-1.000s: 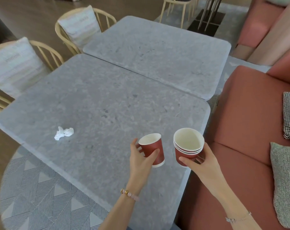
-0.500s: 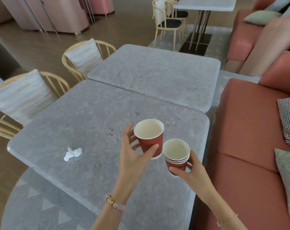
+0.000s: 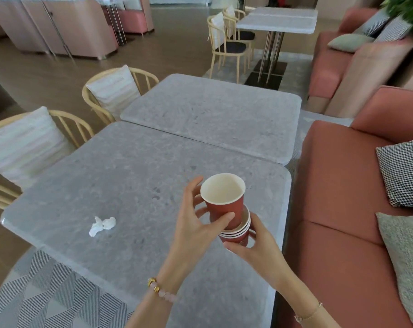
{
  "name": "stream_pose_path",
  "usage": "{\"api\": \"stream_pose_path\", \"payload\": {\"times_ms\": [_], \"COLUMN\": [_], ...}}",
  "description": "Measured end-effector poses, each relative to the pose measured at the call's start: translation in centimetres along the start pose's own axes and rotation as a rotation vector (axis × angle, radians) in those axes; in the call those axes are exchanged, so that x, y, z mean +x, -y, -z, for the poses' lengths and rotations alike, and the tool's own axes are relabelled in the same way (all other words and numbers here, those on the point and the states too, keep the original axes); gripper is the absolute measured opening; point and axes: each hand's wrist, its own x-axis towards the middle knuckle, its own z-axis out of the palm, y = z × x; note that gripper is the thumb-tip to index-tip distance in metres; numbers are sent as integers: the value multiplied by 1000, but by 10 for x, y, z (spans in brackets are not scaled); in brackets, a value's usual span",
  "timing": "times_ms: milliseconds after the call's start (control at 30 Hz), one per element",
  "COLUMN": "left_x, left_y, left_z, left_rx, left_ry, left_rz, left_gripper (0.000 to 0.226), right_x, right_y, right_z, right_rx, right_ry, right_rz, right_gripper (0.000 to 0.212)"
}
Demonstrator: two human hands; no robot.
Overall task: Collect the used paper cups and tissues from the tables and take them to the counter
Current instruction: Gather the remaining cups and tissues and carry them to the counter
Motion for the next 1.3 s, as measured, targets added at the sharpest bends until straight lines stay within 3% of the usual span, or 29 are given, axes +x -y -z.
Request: {"api": "stream_pose_path", "payload": {"times_ms": [600,700,800,900,1067,1300], "left_x": [-5,-5,-6,-6,-10,-27], "left_y": [11,11,10,11,14,13], "left_z": [11,16,21,30,43,60], "left_rx": [149,180,220,429,850,1073], "left_ry": [161,150,108,51,-82,-159], "left_rz": [17,6,-24,-99,-289,-306], "left_gripper": [88,79,57,41,40,33], "right_x": [6,8,11,14,17,18], "right_y": [4,2,1,1,2,6], "right_z": [-5,-4,-4,-5,-8,-18], "right_rx": [83,74,65,61,60,50], "right_ry": [-39,-37,-37,-26,-4,72], "right_rz": [13,16,16,26,49,72], "right_gripper": [64,66,65,65,65,67]}}
